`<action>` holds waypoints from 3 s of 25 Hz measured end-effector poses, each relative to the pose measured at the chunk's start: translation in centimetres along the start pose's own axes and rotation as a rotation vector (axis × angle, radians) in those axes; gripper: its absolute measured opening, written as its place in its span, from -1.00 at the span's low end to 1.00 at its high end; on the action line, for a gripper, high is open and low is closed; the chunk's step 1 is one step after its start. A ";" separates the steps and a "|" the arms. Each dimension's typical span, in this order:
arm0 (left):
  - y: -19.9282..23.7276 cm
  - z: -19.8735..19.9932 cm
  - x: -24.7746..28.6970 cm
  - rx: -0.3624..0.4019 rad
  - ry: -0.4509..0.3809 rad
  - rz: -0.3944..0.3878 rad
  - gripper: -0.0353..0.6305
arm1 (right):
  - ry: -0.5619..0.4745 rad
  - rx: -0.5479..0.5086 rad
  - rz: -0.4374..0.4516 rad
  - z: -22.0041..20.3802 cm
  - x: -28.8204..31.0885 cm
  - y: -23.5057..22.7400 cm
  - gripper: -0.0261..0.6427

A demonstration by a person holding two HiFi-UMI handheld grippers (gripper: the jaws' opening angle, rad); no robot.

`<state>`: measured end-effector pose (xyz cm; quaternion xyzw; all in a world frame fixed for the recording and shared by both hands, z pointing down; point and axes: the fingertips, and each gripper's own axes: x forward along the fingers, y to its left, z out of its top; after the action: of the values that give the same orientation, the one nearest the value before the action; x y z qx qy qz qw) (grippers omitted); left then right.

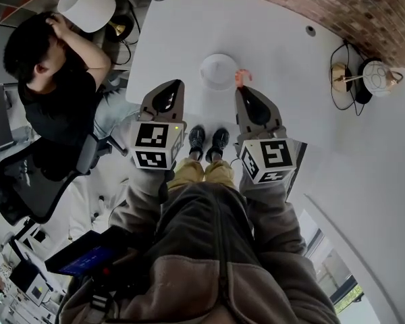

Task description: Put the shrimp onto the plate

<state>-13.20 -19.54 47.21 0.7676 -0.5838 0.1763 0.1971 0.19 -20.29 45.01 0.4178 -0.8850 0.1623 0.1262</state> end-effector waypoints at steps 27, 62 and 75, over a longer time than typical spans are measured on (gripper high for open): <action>1.2 -13.7 4.3 -0.118 0.258 0.004 -0.88 | 0.315 0.070 0.065 -16.3 8.8 -2.0 -0.84; 2.3 -18.4 5.7 -0.160 0.380 0.007 -0.88 | 0.636 0.093 0.010 -27.4 15.8 -6.2 -0.84; 2.9 -18.2 6.0 -0.160 0.381 0.008 -0.88 | 0.687 0.126 0.009 -28.2 16.2 -6.3 -0.84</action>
<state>-15.16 -15.95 66.15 0.7001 -0.5510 0.2720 0.3637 -2.45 -24.30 77.83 0.3417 -0.7810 0.3481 0.3899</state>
